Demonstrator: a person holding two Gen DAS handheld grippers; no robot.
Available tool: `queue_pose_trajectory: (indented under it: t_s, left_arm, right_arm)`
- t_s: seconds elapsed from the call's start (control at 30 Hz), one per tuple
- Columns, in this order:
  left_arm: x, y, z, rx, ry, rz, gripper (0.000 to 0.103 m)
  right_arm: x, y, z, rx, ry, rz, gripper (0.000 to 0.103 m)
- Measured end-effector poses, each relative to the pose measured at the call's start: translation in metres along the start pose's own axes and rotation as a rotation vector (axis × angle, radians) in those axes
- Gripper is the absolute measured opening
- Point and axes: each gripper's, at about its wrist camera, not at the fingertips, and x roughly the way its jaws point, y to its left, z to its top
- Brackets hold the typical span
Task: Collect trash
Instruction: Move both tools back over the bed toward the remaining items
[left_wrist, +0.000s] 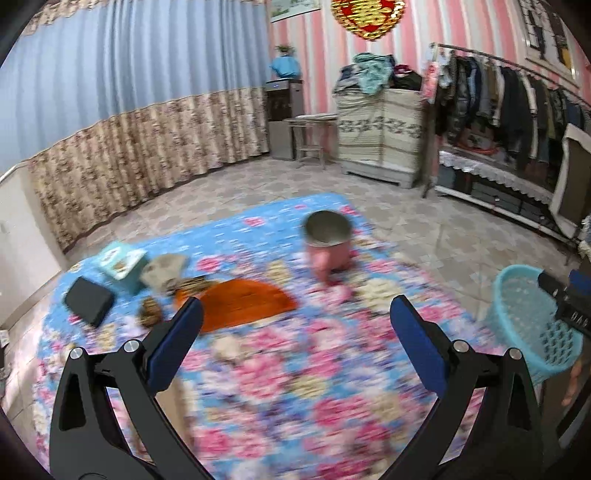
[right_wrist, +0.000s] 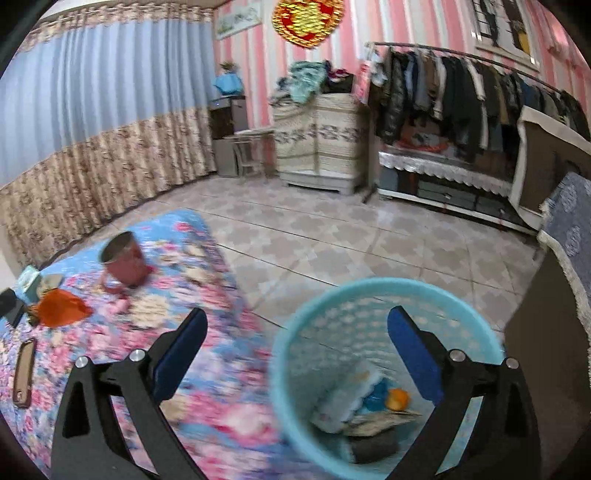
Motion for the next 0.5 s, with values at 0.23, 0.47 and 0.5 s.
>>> queue_pose_trajectory:
  t_s: [0.23, 0.47, 0.5]
  left_arm:
    - [0.01, 0.098, -0.022, -0.064, 0.038, 0.122, 0.098]
    - [0.035, 0.171, -0.038, -0.127, 0.086, 0.205, 0.098]
    - [0.039, 0.178, -0.04, -0.141, 0.106, 0.198, 0.098]
  right_arm:
    - [0.017, 0.104, 0.0, -0.134, 0.034, 0.14, 0.096]
    - [0.033, 0.187, -0.001, -0.267, 0.071, 0.228, 0.096]
    - [0.037, 0.196, -0.003, -0.276, 0.078, 0.237, 0.096]
